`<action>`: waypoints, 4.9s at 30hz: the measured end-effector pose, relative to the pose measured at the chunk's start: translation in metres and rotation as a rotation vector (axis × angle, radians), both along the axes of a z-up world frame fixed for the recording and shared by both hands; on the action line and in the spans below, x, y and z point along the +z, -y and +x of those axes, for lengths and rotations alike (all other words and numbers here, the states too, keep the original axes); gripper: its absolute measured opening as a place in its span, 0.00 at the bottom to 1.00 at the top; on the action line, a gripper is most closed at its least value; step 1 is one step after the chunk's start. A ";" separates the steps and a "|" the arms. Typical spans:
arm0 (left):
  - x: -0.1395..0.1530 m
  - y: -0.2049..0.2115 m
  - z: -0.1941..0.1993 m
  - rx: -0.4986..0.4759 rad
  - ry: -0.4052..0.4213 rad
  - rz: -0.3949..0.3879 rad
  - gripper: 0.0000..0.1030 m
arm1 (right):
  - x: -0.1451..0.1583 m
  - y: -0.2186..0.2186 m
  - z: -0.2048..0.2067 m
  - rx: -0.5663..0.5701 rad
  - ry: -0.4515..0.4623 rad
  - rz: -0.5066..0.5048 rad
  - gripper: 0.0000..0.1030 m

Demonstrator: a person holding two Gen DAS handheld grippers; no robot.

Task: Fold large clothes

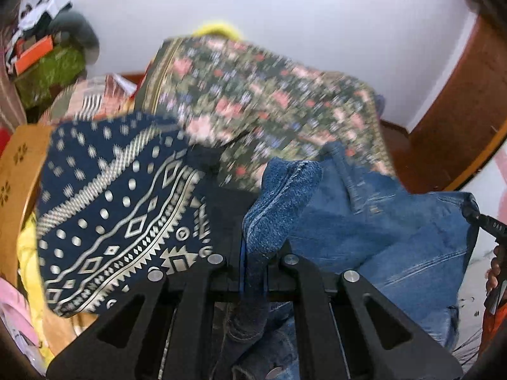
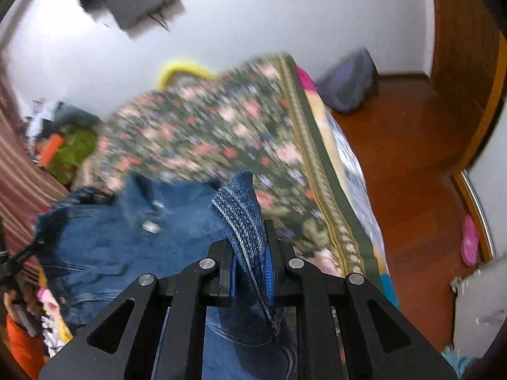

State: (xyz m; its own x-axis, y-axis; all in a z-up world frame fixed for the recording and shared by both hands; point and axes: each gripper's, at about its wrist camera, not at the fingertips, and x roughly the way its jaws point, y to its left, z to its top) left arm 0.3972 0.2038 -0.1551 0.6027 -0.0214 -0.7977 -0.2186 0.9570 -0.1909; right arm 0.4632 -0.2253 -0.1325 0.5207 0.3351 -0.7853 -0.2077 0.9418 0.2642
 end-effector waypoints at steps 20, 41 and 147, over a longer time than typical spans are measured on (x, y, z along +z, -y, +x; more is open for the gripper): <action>-0.004 0.020 -0.044 -0.006 -0.017 0.109 0.42 | 0.017 0.010 -0.061 0.081 0.055 -0.106 0.39; -0.010 0.040 -0.202 -0.026 -0.045 0.112 0.67 | 0.016 0.005 -0.210 0.205 0.140 -0.195 0.70; -0.072 0.095 -0.060 -0.244 -0.140 0.389 0.71 | -0.033 -0.089 -0.120 0.371 0.076 -0.232 0.62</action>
